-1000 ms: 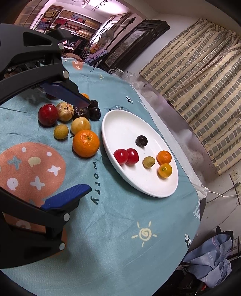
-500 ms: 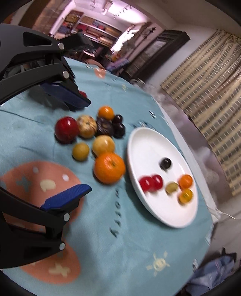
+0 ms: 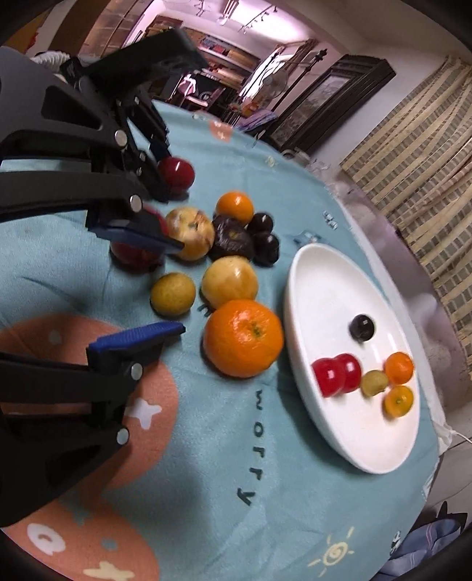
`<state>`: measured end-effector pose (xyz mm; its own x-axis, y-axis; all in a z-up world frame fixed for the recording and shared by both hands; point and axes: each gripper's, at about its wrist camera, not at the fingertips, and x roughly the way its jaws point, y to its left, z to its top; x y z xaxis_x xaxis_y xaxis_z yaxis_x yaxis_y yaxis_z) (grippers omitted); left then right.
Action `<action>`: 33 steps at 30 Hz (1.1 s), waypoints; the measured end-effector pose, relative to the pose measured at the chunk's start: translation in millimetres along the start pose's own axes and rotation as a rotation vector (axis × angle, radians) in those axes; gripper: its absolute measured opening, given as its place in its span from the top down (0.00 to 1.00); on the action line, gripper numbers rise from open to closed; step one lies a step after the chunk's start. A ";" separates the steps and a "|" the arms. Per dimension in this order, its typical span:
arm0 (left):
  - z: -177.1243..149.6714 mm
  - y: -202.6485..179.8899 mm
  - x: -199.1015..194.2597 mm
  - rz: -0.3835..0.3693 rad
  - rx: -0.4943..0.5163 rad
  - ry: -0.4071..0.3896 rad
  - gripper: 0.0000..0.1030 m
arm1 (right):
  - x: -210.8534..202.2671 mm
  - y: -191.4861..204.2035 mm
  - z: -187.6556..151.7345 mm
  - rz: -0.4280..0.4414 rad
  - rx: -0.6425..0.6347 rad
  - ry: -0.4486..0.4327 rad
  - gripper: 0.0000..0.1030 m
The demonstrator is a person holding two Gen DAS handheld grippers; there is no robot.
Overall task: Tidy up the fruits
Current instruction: 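Grasp a large dark red plum with the left gripper while the right gripper grasps a small yellow fruit, then lower both held fruits onto the white plate and open both grippers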
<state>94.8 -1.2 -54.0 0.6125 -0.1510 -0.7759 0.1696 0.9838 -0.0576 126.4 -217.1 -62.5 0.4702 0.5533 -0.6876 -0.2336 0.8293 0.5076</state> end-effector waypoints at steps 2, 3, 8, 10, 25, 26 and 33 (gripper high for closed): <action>0.1 0.0 0.2 0.000 0.000 0.000 0.58 | 0.4 4.8 -1.6 -0.022 -0.037 -0.005 0.73; 0.2 0.0 0.2 -0.001 -0.001 0.000 0.58 | 0.8 8.8 -2.8 -0.043 -0.064 -0.006 0.76; 0.9 1.7 -0.5 -0.017 -0.016 -0.009 0.59 | -1.8 28.3 -10.4 -0.128 -0.190 -0.039 0.76; 1.2 3.3 -1.7 -0.023 -0.025 -0.016 0.59 | -8.3 27.9 -8.5 -0.129 -0.190 -0.065 0.76; 90.9 -40.4 -22.5 0.004 0.046 -0.206 0.59 | -69.7 18.4 56.9 -0.271 -0.184 -0.324 0.76; 103.6 -47.4 -15.7 -0.002 0.051 -0.205 0.59 | -66.9 15.6 66.3 -0.284 -0.183 -0.323 0.76; 139.1 -68.3 36.9 -0.017 0.057 -0.150 0.55 | -30.1 -26.8 107.9 -0.285 -0.085 -0.289 0.75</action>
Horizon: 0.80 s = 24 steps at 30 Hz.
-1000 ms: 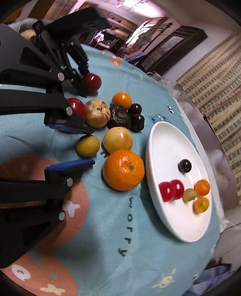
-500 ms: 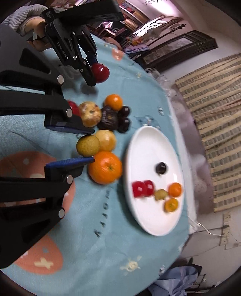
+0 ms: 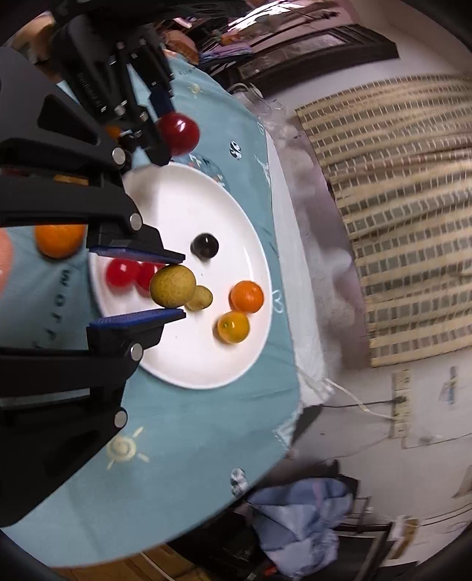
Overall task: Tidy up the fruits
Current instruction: 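Lower both held fruits onto the white plate and open both grippers, then grasp an orange on the cloth with the left gripper while the right gripper grasps a mandarin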
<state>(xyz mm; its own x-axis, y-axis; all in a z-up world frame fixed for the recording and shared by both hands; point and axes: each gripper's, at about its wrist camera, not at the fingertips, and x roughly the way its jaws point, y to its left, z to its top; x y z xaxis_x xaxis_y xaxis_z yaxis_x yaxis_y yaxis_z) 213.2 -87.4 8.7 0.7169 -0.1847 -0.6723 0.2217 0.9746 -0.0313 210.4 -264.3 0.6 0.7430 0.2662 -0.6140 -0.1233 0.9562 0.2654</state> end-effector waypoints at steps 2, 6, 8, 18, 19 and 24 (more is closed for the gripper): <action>1.0 -1.4 4.0 0.028 0.015 -0.015 0.33 | 8.5 -2.9 -1.9 -0.026 0.018 0.008 0.74; -4.3 2.6 -5.3 0.052 0.031 -0.040 0.24 | 5.7 0.4 -1.1 -0.058 -0.008 0.018 0.72; -6.6 10.1 -15.1 0.079 0.016 -0.057 0.17 | -7.7 3.2 -0.3 -0.034 0.005 0.002 0.70; -81.5 71.0 -71.1 0.153 -0.138 -0.033 0.12 | -85.1 21.0 -60.8 0.034 0.043 -0.093 0.39; -87.6 73.0 -72.5 0.156 -0.143 -0.026 0.12 | -83.0 20.5 -68.3 0.040 0.053 -0.060 0.39; -97.9 74.4 -75.7 0.159 -0.139 -0.026 0.12 | -71.3 9.5 -74.9 0.063 0.121 0.011 0.39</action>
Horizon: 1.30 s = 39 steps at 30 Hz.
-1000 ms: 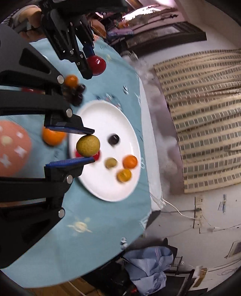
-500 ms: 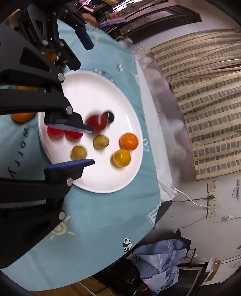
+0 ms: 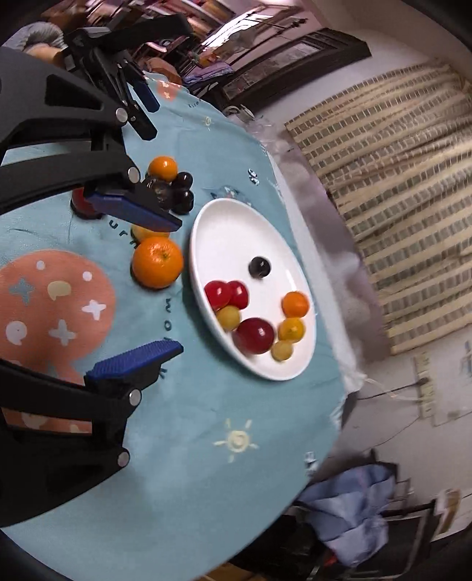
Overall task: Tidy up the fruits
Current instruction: 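Grasp an orange on the cloth with the left gripper while the right gripper grasps a mandarin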
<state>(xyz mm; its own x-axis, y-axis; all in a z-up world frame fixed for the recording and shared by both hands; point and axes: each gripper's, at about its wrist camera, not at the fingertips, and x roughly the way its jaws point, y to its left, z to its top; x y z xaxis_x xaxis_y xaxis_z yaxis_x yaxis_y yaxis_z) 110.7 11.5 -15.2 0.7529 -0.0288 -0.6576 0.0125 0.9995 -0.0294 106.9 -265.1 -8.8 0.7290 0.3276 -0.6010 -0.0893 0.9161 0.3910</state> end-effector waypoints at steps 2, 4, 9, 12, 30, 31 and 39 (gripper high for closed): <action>1.0 -7.9 3.1 0.012 0.038 -0.005 0.10 | -2.0 -2.0 1.3 -0.007 0.011 -0.007 0.39; 2.2 -17.4 9.5 0.036 0.077 0.000 0.09 | -1.9 -1.7 2.8 -0.008 0.006 -0.006 0.39; 12.4 -31.5 29.8 0.046 0.114 0.016 0.09 | -1.4 5.5 0.6 -0.012 -0.026 0.005 0.39; 17.2 -32.4 45.2 0.096 0.116 0.042 0.09 | -1.0 6.8 0.5 -0.014 -0.037 0.004 0.39; 6.9 30.4 35.2 0.001 -0.015 0.068 0.15 | 1.1 5.6 -0.8 -0.012 -0.033 0.007 0.39; 8.5 38.5 37.4 -0.007 -0.037 0.069 0.15 | 1.8 6.1 -1.3 -0.012 -0.035 0.009 0.39; 11.3 74.7 44.3 0.011 -0.090 0.079 0.23 | 5.5 11.5 -5.6 -0.014 -0.065 0.012 0.39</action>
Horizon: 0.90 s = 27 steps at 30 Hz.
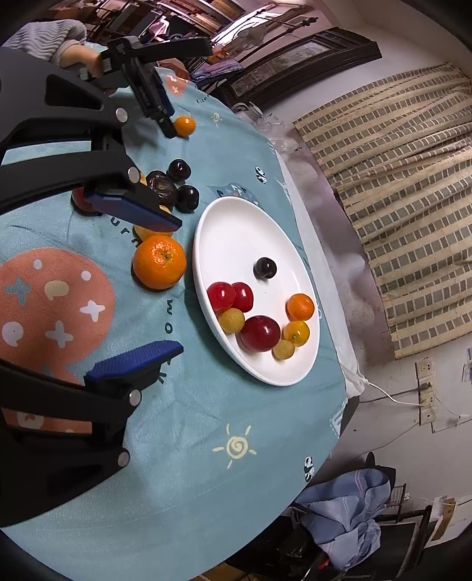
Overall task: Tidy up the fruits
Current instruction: 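Grasp an orange on the cloth with the left gripper while the right gripper grasps a mandarin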
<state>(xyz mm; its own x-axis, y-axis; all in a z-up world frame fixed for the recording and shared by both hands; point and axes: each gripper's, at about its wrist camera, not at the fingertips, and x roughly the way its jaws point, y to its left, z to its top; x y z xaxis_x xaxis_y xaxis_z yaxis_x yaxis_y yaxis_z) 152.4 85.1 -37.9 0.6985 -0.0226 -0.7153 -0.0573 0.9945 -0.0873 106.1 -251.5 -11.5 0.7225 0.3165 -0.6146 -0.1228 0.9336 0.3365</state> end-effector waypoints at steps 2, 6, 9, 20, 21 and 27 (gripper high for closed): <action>2.1 12.5 1.4 0.000 -0.038 0.004 0.23 | 0.1 0.3 -0.2 0.001 -0.001 0.001 0.39; 9.7 23.1 9.4 0.001 -0.073 0.005 0.24 | 1.1 2.7 -2.2 -0.002 -0.014 0.006 0.39; 13.8 21.8 15.2 0.004 -0.068 0.011 0.32 | 4.6 4.0 -3.9 -0.007 -0.028 0.014 0.39; 6.4 15.3 12.5 -0.003 -0.057 0.035 0.64 | 20.6 9.3 -9.6 0.004 -0.091 0.060 0.40; 4.7 7.3 11.4 -0.004 -0.034 0.037 0.65 | 23.0 9.4 -9.9 0.008 -0.090 0.067 0.40; 1.4 -24.1 -4.8 -0.086 0.034 0.011 0.77 | 43.2 19.1 -10.7 -0.036 -0.152 0.089 0.49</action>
<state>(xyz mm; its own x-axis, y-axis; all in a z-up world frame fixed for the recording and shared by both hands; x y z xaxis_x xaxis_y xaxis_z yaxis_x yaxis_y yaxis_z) 151.4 61.3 -31.4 0.6921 -0.1091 -0.7135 0.0269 0.9917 -0.1256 127.7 -218.2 -39.2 0.6658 0.2898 -0.6876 -0.2044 0.9571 0.2054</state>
